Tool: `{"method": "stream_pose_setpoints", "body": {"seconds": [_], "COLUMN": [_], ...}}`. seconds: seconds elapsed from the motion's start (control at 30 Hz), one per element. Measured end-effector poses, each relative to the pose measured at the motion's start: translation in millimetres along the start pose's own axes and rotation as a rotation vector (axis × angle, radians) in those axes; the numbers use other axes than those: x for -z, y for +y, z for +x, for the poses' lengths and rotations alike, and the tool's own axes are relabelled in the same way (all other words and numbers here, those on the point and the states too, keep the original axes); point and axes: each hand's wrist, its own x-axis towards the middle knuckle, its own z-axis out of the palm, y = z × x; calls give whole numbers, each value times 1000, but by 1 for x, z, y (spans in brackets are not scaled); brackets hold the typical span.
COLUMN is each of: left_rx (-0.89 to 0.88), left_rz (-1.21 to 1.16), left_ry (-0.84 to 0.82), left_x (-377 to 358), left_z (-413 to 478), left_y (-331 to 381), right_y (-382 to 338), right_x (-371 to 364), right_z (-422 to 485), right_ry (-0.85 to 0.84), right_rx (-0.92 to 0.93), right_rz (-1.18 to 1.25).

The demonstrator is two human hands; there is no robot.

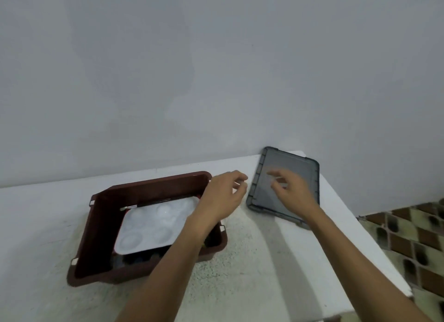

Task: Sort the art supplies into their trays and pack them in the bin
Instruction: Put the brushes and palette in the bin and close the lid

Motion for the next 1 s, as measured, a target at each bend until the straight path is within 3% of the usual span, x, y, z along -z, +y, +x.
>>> {"method": "stream_pose_setpoints", "body": {"seconds": [0.3, 0.47, 0.67, 0.73, 0.83, 1.0], "left_rx": [311, 528, 562, 634, 773, 734], "left_rz": [252, 435, 435, 325, -32, -577], "left_ry": [-228, -254, -220, -185, -81, 91], "left_x": [-103, -133, -147, -146, -145, -138], "left_z": [57, 72, 74, 78, 81, 79], "left_y": [35, 21, 11, 7, -4, 5], "right_y": [79, 107, 113, 114, 115, 116], "right_x": [39, 36, 34, 38, 47, 61], "right_z": [-9, -19, -24, -24, -24, -15], "right_ry": [8, -110, -86, -1, 173, 371], "right_rx": [-309, -466, -485, -519, -625, -764], "right_rz": [-68, -108, -21, 44, 191, 510]}}
